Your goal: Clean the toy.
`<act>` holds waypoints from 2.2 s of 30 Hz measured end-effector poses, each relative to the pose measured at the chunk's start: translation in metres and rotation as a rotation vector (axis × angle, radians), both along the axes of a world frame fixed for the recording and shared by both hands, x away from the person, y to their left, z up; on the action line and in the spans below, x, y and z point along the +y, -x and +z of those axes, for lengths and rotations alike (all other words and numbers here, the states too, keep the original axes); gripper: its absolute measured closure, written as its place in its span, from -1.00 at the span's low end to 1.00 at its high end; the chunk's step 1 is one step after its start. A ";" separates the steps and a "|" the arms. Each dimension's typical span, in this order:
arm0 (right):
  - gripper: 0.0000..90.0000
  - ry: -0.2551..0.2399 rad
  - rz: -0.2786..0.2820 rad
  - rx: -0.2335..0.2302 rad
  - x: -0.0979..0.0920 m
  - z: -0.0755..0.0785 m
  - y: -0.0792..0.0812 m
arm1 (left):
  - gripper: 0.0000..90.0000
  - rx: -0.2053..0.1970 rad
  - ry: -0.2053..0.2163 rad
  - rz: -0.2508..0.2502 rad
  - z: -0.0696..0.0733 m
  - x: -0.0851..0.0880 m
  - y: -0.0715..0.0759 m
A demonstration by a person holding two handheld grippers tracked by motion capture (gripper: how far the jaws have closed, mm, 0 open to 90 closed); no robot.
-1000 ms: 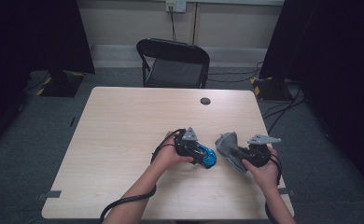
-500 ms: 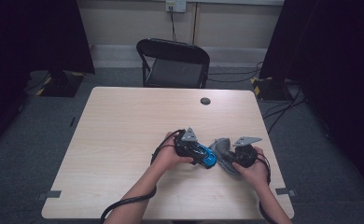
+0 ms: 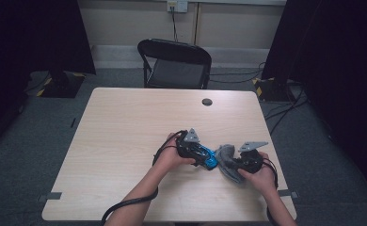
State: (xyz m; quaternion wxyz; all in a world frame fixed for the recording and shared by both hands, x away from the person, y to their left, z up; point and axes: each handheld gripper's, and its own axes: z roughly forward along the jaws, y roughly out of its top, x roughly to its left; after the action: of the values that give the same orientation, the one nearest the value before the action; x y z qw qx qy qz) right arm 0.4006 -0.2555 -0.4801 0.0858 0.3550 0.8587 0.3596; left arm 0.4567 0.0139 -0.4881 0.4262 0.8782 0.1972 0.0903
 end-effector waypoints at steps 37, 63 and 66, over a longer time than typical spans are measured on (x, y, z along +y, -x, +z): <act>0.74 -0.044 0.264 0.074 0.044 0.002 0.021 | -0.69 -0.011 -0.004 0.013 0.000 0.000 0.002; 0.74 -0.103 0.330 0.053 0.040 0.019 0.023 | -0.69 -0.006 0.020 0.021 -0.002 0.000 0.002; 0.74 -0.108 0.318 0.044 0.034 0.023 0.022 | -0.69 -0.009 0.017 0.019 -0.002 0.000 0.003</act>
State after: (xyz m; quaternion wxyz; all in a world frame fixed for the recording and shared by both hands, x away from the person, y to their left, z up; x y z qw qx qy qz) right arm 0.3786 -0.2212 -0.4566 -0.0104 0.2267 0.8850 0.4066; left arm 0.4542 0.0139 -0.4897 0.4337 0.8722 0.2043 0.0968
